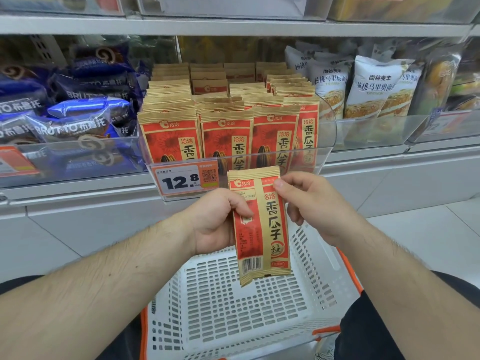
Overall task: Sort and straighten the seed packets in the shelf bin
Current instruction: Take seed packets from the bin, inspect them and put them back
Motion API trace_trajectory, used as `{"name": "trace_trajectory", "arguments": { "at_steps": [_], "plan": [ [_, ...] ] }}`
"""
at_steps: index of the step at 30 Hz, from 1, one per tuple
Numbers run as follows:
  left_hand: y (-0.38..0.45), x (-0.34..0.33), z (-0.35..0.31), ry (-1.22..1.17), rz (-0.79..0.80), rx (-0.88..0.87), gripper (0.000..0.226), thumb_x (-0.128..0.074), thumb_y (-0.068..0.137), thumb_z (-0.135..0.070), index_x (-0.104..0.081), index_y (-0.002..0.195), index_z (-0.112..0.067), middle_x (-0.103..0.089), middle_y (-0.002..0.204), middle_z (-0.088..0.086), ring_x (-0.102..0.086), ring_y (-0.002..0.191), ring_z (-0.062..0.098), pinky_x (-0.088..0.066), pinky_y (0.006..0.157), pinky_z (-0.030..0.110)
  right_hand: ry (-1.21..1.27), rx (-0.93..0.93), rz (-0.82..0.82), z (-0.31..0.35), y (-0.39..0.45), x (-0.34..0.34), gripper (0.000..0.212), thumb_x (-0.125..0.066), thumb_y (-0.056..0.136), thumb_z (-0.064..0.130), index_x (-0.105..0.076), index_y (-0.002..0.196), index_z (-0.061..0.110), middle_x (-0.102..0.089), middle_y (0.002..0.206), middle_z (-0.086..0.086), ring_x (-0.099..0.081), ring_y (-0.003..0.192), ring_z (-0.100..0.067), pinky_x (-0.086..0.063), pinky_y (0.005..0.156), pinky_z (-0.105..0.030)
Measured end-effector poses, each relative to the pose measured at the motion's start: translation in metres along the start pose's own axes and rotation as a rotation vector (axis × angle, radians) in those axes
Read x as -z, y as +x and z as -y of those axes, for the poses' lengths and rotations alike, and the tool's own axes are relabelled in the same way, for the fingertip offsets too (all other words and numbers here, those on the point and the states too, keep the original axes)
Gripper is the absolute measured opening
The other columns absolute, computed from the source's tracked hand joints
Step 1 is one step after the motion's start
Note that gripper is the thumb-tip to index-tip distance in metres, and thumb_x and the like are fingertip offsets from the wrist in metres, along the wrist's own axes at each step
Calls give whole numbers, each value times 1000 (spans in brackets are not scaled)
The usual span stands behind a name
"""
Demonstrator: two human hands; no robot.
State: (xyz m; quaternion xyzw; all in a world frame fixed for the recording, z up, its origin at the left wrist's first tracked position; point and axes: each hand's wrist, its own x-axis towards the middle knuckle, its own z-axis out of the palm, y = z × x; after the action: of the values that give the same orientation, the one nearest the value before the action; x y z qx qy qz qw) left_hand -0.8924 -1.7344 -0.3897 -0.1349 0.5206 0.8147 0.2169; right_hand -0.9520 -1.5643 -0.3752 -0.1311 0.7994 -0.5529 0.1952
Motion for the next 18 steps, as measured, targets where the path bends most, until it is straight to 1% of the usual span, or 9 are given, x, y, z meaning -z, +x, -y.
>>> {"name": "trace_trajectory", "arguments": {
  "at_steps": [1,3,5,6,8,10,13,16,18],
  "plan": [
    [-1,0,-1,5,-1,-8,56,-45,64,1,-69,113,-10,-73,110,15,-69,95,33,-51,90,45,16,24,1,0,-1,-1,21,-58,98,27,-68,87,11,-68,70,1,-48,49,-10,-40,48,-22],
    [-1,1,-5,-4,-33,-61,40,-48,77,-2,-70,109,-10,-75,104,15,-70,89,30,-53,90,46,31,64,-23,1,-1,-2,26,-57,99,21,-65,79,7,-62,58,3,-47,47,-10,-40,49,-21],
    [-1,3,-10,-17,-93,-143,24,-51,92,-11,-72,106,-11,-76,100,14,-72,85,26,-55,84,45,67,85,-56,1,-1,-2,27,-57,99,18,-64,75,6,-62,58,-1,-48,47,-11,-41,49,-20],
    [0,5,-12,-15,-122,-181,23,-53,95,-17,-72,106,-12,-75,101,13,-71,87,25,-56,82,44,90,91,-68,1,-2,-2,27,-57,98,16,-63,74,6,-64,60,-3,-48,47,-11,-41,49,-19],
    [1,9,-13,1,-170,-228,25,-58,92,-24,-74,108,-12,-74,105,12,-70,90,24,-56,80,43,121,96,-80,2,-2,-2,28,-57,99,14,-64,73,7,-67,62,-3,-49,47,-11,-42,49,-19],
    [2,12,-14,8,-179,-243,32,-60,87,-28,-74,110,-11,-75,107,12,-70,90,24,-58,77,41,145,95,-83,2,-2,-3,29,-56,99,13,-64,72,6,-67,62,-2,-49,47,-10,-42,49,-19],
    [1,11,-13,8,-171,-234,35,-59,90,-28,-72,117,-10,-73,115,16,-70,96,26,-57,80,43,172,83,-86,1,-1,-3,29,-55,99,13,-65,74,4,-68,62,-3,-49,46,-10,-41,49,-19],
    [1,10,-14,10,-163,-231,30,-57,92,-27,-73,113,-12,-75,108,12,-71,90,23,-60,73,38,176,76,-85,0,-1,-2,28,-55,99,13,-65,76,1,-68,64,-6,-48,46,-11,-41,48,-18],
    [0,10,-15,49,-149,-209,30,-58,93,-28,-73,114,-12,-75,107,10,-70,89,21,-59,70,37,174,64,-88,-1,0,-1,29,-55,100,14,-65,74,4,-68,63,-5,-48,45,-11,-40,48,-18]
  ]
}}
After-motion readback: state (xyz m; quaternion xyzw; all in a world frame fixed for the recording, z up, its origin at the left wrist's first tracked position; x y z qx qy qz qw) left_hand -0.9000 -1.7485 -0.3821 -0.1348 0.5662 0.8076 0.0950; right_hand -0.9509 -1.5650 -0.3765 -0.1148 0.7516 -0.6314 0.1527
